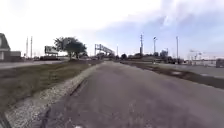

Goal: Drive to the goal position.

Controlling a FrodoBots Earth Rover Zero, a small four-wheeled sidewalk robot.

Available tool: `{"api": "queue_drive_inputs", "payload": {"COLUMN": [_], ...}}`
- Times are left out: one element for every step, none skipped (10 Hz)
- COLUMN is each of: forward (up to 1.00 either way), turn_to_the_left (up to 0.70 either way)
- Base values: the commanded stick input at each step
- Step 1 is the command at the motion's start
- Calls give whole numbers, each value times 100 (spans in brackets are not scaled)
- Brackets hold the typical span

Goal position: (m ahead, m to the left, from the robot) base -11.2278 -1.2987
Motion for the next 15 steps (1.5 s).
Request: {"api": "queue_drive_inputs", "payload": {"forward": [5, 5, 5, 5, 5, 5, 5, 5, 5, 5, 5, 5, 5, 5, 6], "turn_to_the_left": [1, 1, 1, 1, 1, 1, 1, 1, 1, 1, 1, 1, 1, 1, 1]}}
